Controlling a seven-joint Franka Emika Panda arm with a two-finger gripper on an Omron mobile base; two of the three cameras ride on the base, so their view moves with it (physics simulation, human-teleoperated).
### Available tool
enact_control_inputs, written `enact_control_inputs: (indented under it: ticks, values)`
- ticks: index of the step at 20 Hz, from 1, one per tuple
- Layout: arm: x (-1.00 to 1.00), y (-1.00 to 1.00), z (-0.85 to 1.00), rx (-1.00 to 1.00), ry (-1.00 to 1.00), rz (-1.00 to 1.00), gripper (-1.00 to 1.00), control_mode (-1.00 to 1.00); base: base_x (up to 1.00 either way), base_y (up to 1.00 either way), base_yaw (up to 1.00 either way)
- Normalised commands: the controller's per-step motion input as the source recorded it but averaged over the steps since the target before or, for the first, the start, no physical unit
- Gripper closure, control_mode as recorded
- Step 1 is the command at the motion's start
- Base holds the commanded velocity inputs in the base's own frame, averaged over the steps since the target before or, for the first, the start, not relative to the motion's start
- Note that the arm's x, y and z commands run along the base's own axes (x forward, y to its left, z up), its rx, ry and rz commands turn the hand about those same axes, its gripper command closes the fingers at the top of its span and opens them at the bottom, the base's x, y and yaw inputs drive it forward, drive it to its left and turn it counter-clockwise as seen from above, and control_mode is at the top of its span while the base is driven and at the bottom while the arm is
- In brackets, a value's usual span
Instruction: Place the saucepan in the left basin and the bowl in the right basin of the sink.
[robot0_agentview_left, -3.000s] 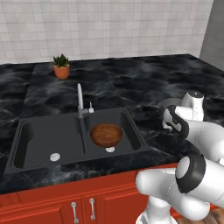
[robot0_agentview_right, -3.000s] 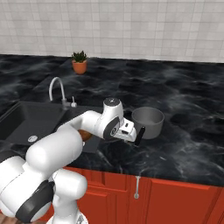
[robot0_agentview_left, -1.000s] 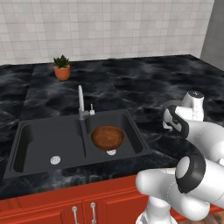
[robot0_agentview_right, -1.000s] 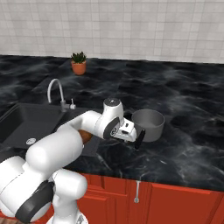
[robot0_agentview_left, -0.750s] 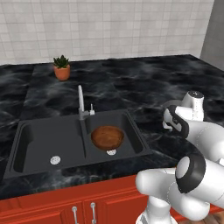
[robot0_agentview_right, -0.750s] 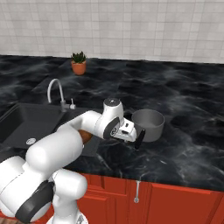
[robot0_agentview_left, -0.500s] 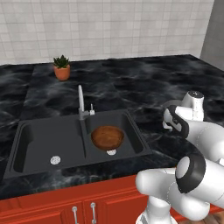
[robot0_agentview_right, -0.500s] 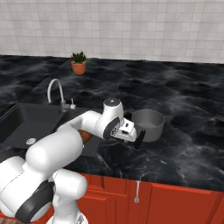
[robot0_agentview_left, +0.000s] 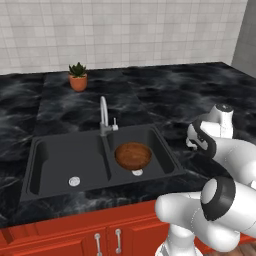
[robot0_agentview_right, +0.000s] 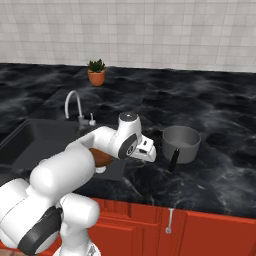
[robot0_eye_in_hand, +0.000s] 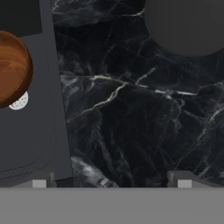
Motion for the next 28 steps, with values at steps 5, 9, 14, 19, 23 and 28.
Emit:
enact_control_inputs:
  ticks: [5,9,14,19,23,28]
  values:
    - [0.00,0.00,0.00,0.00,0.00,0.00,-1.00,1.00,0.13,0.30,-0.02]
    - [0.00,0.00,0.00,0.00,0.00,0.00,-1.00,1.00,0.31,0.16,0.00]
    - [0.00,0.00,0.00,0.00,0.00,0.00,-1.00,1.00,0.30,0.11,0.00]
    - [0.00,0.00,0.00,0.00,0.00,0.00,-1.00,1.00,0.27,0.08,0.00]
    - [0.00,0.00,0.00,0.00,0.00,0.00,-1.00,1.00,0.35,0.06,0.00]
    - [0.00,0.00,0.00,0.00,0.00,0.00,-1.00,1.00,0.32,0.06,0.00]
